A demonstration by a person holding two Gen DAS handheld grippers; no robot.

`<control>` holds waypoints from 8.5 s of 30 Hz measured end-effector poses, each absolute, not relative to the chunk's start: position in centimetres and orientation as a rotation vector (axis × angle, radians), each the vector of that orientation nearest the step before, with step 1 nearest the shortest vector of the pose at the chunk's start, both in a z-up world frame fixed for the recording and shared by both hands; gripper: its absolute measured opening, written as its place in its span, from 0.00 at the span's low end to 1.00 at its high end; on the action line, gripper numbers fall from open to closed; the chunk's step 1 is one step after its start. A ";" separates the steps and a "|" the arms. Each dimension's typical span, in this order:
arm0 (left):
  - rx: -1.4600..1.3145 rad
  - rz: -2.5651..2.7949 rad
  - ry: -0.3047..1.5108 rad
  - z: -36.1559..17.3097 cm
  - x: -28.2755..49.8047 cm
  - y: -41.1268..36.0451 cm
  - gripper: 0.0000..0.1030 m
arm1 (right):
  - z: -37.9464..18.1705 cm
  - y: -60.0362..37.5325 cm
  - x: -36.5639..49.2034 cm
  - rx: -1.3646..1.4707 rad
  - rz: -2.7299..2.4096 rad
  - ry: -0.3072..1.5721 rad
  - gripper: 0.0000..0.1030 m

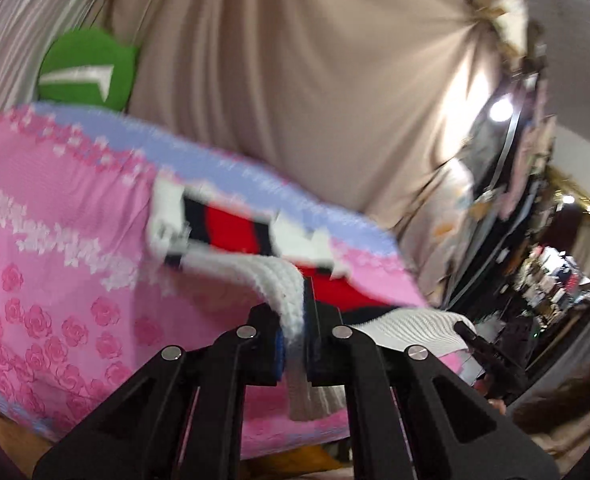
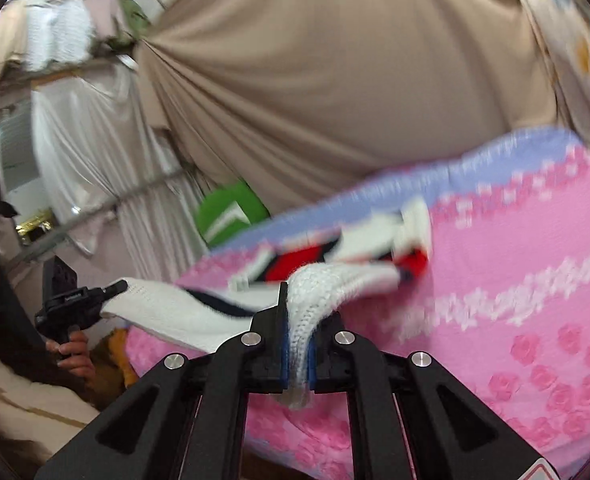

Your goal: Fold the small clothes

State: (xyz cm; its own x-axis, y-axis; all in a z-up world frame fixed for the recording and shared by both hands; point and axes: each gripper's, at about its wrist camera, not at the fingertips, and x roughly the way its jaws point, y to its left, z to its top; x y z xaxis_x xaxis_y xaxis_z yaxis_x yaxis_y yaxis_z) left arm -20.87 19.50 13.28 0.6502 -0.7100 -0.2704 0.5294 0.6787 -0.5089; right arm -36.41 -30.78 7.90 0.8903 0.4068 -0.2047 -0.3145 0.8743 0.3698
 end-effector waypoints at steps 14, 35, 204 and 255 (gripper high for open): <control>-0.417 -0.456 0.715 12.2 -0.4 13.7 0.06 | 7.5 -36.0 -14.1 0.606 0.247 0.455 0.06; -0.544 -0.164 0.678 4.1 8.6 15.6 0.69 | 4.1 -39.3 -7.0 0.755 0.126 0.345 0.63; -0.007 -0.184 0.879 1.4 -1.6 9.8 0.34 | -1.8 -18.3 -8.3 0.070 0.075 0.868 0.13; -0.202 -0.217 0.846 2.9 6.5 12.7 0.56 | 4.1 -33.0 -4.3 0.207 -0.287 0.658 0.34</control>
